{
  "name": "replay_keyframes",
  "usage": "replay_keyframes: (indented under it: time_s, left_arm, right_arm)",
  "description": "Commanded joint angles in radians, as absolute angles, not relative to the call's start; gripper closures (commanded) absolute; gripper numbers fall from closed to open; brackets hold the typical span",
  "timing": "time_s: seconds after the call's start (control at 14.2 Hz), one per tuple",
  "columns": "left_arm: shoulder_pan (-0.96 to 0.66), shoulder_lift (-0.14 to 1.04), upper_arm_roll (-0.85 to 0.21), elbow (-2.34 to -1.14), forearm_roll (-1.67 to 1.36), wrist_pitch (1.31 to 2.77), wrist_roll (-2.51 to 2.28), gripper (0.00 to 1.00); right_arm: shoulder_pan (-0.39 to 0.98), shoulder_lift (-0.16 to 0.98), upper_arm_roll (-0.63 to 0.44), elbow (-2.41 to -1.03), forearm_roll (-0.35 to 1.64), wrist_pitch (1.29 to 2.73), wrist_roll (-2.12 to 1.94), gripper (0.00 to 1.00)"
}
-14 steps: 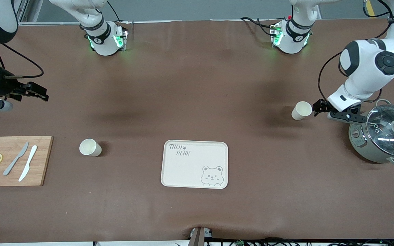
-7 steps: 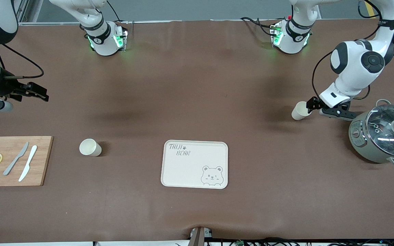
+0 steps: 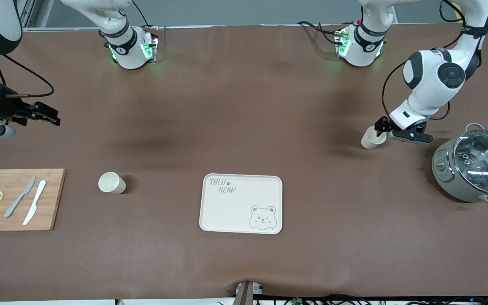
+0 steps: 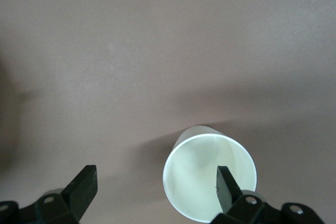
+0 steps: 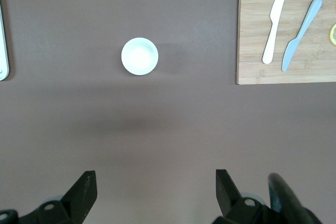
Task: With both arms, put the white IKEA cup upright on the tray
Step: 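Lower the left gripper around the cup rim and close it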
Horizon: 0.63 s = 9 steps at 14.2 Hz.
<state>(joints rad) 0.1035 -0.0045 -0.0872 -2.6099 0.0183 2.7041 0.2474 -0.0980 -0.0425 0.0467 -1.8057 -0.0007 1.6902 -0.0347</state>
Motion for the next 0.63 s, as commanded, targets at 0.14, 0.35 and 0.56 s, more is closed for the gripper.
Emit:
replay_keyframes:
  time_s: [0.14, 0.35, 0.56]
  left_arm:
    - [0.109, 0.024, -0.083, -2.655, 0.037, 2.804, 0.262, 0.0]
    - [0.141, 0.031, -0.083, -2.663, 0.038, 2.81, 0.296, 0.0]
    - [0.166, 0.038, -0.084, -2.663, 0.04, 2.813, 0.321, 0.0]
  right_arm:
    - [-0.11, -0.017, 0.049, -1.721, 0.008, 1.661, -0.049, 0.0]
    - [-0.103, -0.008, 0.049, -1.721, -0.003, 1.683, -0.049, 0.0]
    - [-0.097, -0.005, 0.049, -1.723, -0.006, 1.694, -0.051, 0.0]
